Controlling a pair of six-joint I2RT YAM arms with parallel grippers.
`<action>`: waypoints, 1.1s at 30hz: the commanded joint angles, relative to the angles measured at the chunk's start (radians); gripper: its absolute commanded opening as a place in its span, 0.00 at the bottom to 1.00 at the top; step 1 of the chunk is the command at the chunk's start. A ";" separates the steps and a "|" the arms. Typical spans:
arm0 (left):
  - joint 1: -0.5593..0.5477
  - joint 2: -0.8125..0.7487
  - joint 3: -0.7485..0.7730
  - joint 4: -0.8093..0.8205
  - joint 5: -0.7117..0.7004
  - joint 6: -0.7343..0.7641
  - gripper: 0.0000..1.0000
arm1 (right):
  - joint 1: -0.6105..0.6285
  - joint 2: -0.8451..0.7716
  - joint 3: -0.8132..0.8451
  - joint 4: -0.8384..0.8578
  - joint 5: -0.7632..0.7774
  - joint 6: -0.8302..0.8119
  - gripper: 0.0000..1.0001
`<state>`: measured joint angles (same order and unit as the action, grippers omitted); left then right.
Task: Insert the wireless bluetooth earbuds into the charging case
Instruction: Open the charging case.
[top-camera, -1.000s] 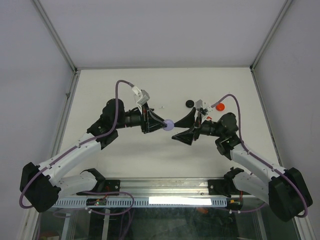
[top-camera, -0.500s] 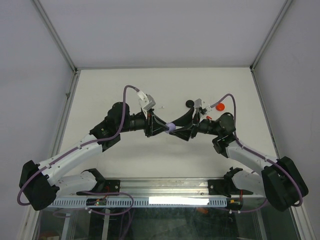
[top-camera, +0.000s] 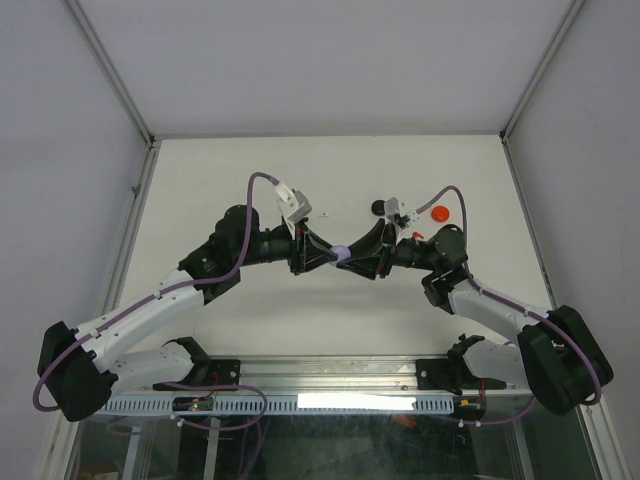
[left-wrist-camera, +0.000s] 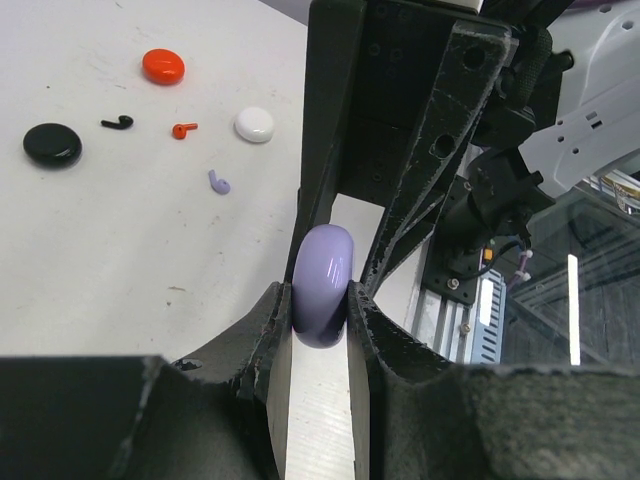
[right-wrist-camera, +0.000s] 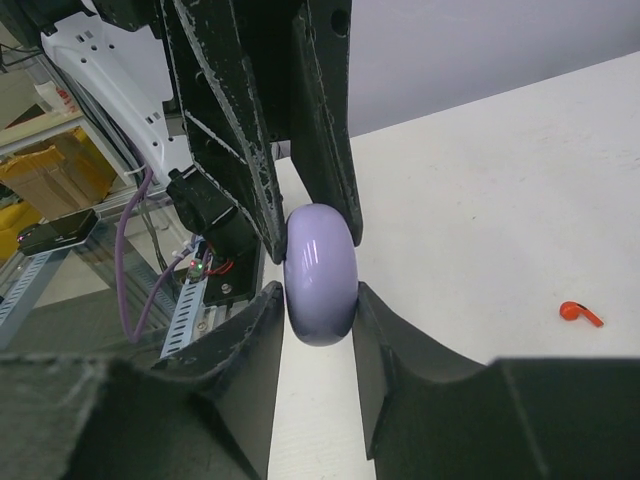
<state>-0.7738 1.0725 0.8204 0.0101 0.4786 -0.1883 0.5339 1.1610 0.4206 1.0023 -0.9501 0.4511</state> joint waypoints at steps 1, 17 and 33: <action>-0.012 -0.032 0.048 0.031 -0.012 0.038 0.00 | 0.008 0.003 0.041 0.060 -0.025 0.014 0.34; -0.012 -0.060 0.022 0.030 -0.057 0.019 0.45 | 0.008 -0.003 0.045 0.055 -0.047 0.011 0.00; -0.012 -0.014 0.007 0.005 -0.083 0.010 0.66 | 0.008 -0.039 0.040 0.058 -0.041 0.008 0.00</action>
<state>-0.7795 1.0443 0.8200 -0.0143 0.4194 -0.1761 0.5358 1.1568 0.4278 1.0119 -0.9852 0.4702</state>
